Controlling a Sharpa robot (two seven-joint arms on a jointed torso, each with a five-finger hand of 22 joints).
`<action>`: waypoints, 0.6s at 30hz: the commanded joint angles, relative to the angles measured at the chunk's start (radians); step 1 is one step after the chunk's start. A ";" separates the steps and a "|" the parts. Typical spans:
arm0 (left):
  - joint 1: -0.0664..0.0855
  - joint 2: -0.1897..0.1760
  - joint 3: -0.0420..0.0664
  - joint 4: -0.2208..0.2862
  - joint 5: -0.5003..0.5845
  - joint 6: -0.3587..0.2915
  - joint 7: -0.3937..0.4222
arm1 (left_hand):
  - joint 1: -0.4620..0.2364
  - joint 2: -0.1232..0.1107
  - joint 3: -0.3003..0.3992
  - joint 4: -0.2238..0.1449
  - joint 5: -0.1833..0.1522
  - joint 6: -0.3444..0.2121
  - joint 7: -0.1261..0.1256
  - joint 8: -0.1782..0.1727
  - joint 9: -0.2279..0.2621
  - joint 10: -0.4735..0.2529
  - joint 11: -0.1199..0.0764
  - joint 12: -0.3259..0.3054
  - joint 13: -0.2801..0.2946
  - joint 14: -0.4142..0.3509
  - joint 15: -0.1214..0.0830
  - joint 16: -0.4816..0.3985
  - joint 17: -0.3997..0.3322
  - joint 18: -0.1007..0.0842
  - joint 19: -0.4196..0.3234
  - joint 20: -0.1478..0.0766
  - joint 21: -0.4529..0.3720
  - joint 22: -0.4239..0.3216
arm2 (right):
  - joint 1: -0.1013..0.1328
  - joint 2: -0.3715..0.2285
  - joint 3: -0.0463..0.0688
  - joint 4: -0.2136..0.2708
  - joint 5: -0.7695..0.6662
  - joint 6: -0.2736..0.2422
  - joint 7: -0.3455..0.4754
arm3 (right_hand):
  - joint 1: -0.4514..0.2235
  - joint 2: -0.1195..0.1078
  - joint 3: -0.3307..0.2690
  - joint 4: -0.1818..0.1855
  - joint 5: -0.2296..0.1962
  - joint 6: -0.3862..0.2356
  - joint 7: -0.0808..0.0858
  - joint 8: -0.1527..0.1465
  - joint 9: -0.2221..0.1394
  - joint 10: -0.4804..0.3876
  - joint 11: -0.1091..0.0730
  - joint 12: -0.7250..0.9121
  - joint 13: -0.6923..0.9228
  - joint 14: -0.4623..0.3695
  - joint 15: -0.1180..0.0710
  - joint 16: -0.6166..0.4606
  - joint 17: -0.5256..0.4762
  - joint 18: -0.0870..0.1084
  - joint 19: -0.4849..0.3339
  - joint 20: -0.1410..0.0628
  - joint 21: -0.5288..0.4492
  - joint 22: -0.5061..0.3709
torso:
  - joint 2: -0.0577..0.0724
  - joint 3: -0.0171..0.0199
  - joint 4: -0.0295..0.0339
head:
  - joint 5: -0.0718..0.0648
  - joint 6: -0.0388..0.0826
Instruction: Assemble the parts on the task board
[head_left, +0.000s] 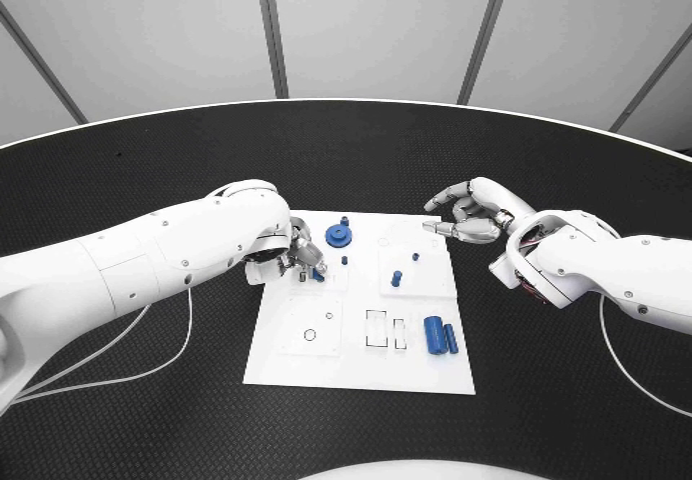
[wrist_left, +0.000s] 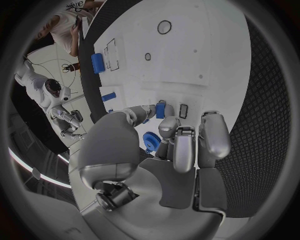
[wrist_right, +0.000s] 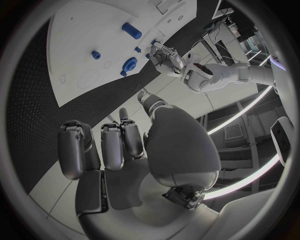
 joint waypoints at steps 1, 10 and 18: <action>0.000 0.000 0.000 0.000 0.000 0.004 -0.001 | 0.003 0.002 0.156 -0.161 0.002 0.006 -0.002 0.003 0.003 0.009 0.000 0.006 0.001 0.102 -0.006 0.006 0.263 0.007 0.005 0.001 0.004 0.000 | 0.000 0.000 0.000 0.000 0.000 0.000 0.000 | 0.001 -0.009 0.009 0.000 0.004 0.006 -0.002 0.006 -0.001 0.004 -0.001 0.006 0.078 0.063 -0.008 -0.006 0.076 0.015 0.055 -0.007 0.001 0.168 | 0.000 0.0003 0.0005 | 0.001 -0.001; 0.000 0.002 0.000 -0.002 0.000 0.013 -0.003 | 0.003 0.002 0.156 -0.162 0.002 0.007 -0.002 0.004 0.003 0.011 0.000 0.007 0.004 0.102 -0.007 0.006 0.263 0.007 0.005 0.001 0.005 0.000 | 0.000 0.001 0.000 0.000 0.000 0.000 0.000 | 0.001 -0.009 0.009 0.000 0.004 0.006 -0.002 0.006 -0.001 0.004 -0.001 0.006 0.078 0.063 -0.008 -0.006 0.076 0.015 0.055 -0.007 0.001 0.168 | 0.000 0.0008 -0.0007 | 0.004 -0.003; 0.000 0.005 0.000 -0.002 0.000 0.017 -0.004 | 0.003 0.002 0.156 -0.162 0.002 0.007 -0.002 0.004 0.003 0.011 0.000 0.007 0.004 0.102 -0.007 0.006 0.263 0.007 0.005 0.001 0.005 0.000 | 0.000 0.001 0.000 0.000 0.000 0.000 0.000 | 0.001 -0.009 0.010 0.000 0.007 0.007 -0.002 0.006 -0.001 0.003 -0.001 0.006 0.078 0.063 -0.008 -0.006 0.076 0.015 0.055 -0.007 0.000 0.168 | 0.000 0.0011 -0.0006 | 0.005 -0.004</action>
